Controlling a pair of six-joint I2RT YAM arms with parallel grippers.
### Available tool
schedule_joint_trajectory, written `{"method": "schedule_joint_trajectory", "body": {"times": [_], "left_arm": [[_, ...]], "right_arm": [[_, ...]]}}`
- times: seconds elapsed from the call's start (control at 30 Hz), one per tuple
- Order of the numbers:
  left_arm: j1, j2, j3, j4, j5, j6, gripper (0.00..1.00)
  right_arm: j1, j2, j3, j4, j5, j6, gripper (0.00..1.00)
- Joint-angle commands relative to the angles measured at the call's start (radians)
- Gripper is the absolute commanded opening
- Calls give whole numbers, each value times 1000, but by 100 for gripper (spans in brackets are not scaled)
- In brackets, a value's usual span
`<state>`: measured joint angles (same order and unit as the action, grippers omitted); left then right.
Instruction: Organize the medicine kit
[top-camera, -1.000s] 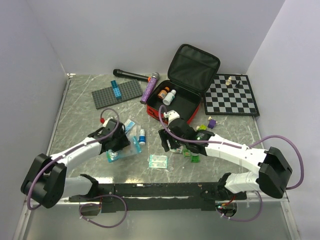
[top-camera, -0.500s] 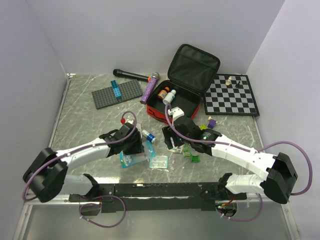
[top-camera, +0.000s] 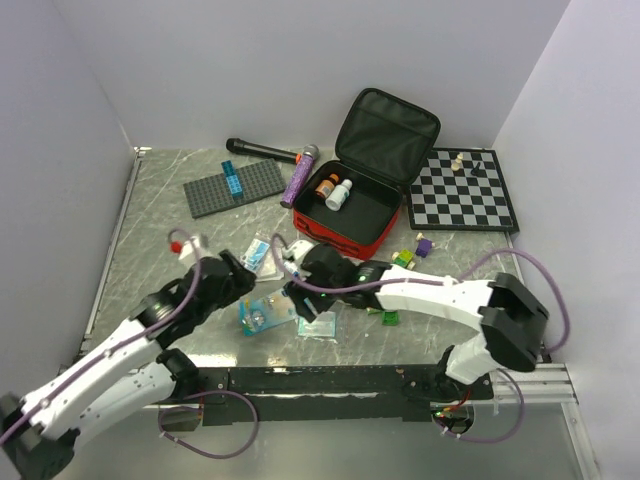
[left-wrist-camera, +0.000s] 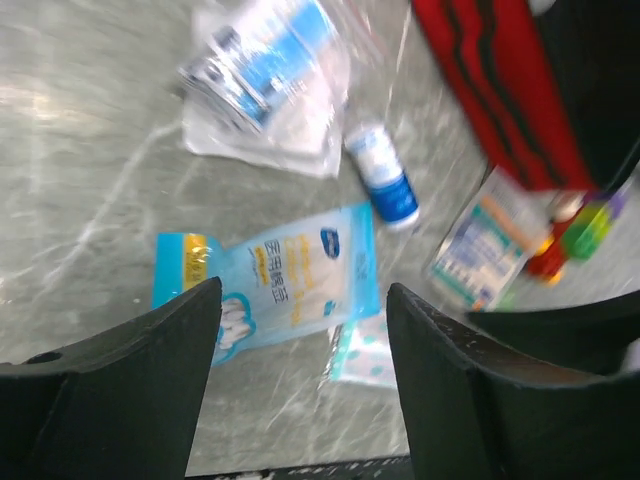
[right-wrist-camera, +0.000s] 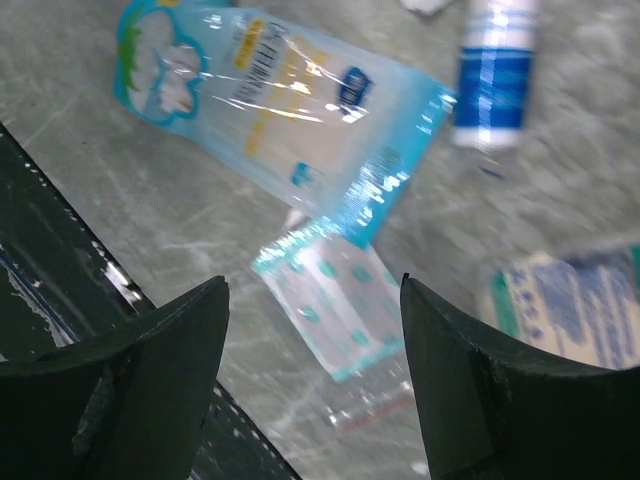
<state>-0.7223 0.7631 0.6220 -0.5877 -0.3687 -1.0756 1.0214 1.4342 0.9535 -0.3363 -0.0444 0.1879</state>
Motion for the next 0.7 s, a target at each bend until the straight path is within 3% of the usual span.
{"method": "schedule_joint_trajectory", "body": {"times": [0.0, 0.13, 0.3, 0.67], "left_arm": [[7, -143, -11, -159, -183, -165, 71], [6, -292, -5, -241, -254, -217, 70], [7, -415, -47, -196, -234, -202, 70], [7, -357, -28, -199, -230, -185, 69]], "right_arm": [[42, 103, 103, 57, 3, -24, 76], [62, 201, 172, 72, 6, -39, 77], [74, 308, 240, 63, 15, -80, 79], [115, 454, 294, 19, 141, -134, 82]]}}
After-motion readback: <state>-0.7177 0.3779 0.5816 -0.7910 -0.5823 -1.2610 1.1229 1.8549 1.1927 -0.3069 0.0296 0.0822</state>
